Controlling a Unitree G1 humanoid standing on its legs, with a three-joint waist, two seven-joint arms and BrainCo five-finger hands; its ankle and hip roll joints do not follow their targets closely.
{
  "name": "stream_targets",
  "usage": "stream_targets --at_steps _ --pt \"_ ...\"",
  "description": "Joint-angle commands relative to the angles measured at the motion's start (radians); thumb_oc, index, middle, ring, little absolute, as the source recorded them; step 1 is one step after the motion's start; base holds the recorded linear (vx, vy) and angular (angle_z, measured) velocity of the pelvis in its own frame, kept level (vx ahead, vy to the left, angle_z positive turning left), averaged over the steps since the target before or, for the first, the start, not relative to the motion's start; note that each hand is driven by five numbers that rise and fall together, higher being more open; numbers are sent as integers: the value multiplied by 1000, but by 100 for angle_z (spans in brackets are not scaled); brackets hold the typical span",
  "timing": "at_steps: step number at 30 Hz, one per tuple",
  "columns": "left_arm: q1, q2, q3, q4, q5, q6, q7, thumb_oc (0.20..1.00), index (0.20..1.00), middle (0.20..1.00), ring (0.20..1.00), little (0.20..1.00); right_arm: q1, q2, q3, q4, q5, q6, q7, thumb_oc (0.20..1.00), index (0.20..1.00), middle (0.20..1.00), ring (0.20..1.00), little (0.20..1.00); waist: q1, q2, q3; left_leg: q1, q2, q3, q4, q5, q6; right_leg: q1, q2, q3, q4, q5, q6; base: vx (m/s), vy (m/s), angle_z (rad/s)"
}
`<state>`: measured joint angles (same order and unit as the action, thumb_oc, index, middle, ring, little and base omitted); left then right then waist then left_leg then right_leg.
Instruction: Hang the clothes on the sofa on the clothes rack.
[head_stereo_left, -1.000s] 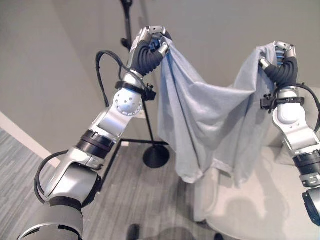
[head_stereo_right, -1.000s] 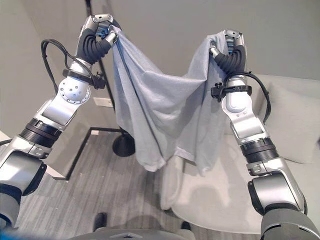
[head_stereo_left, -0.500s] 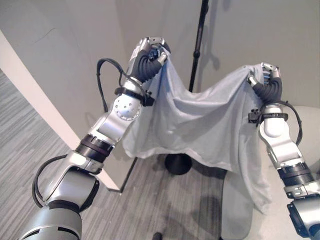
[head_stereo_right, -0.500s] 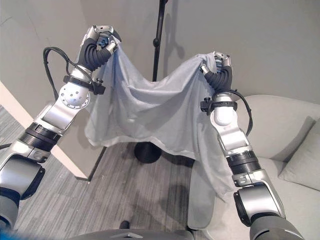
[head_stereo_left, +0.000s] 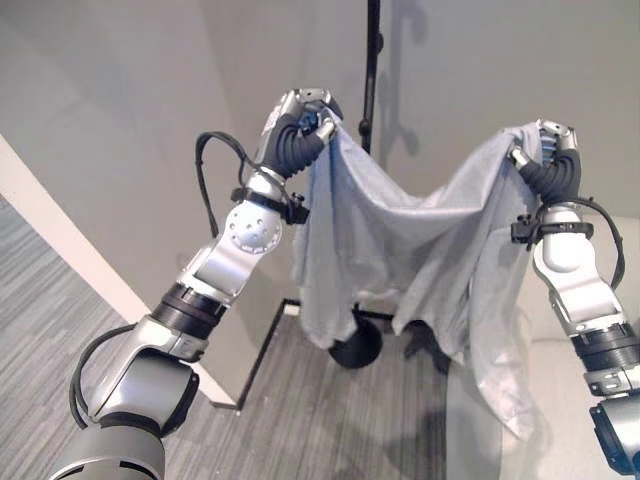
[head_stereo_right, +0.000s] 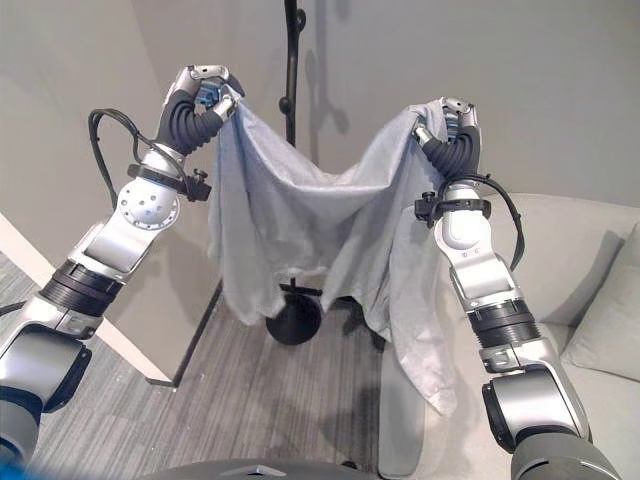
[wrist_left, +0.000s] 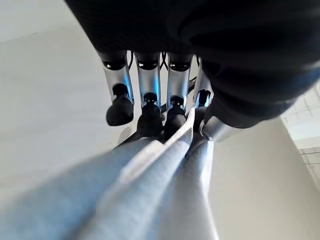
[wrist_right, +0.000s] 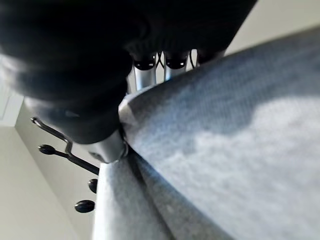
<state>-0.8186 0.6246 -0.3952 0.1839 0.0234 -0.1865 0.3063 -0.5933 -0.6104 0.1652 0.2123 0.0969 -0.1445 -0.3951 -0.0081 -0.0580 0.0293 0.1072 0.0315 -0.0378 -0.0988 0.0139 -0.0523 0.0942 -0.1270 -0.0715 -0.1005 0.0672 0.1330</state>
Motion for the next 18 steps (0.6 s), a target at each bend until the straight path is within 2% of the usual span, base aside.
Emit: stream_targets --at_steps 1,11,14,18 --pt "-59 -7 45 35 8 -27 22 200 200 200 200 200 -46 -42 -18 -10 8 -46 -6 200 200 200 200 200 17 -6 -89 -5 -27 40 11 -54 9 -9 -7 15 13 -12 46 0 0 0" --pt "-53 -11 43 35 4 -25 21 200 200 200 200 200 -50 -29 -28 -1 2 -39 -18 200 200 200 200 200 15 -4 -83 -6 -32 46 11 -63 25 -18 -33 21 24 0 67 -2 24 0" --pt "-67 -6 36 38 2 -26 22 200 200 200 200 200 -70 -35 -16 9 -6 -32 -14 200 200 200 200 200 18 3 -65 -4 -42 46 17 -80 41 -65 -53 32 126 -14 83 -46 80 -4" --pt "-76 -5 30 31 3 -26 24 200 200 200 200 200 -103 -55 -3 12 -11 -24 -12 200 200 200 200 200 4 9 -19 14 -73 35 38 -98 71 -159 -77 83 332 91 96 -24 115 -13"
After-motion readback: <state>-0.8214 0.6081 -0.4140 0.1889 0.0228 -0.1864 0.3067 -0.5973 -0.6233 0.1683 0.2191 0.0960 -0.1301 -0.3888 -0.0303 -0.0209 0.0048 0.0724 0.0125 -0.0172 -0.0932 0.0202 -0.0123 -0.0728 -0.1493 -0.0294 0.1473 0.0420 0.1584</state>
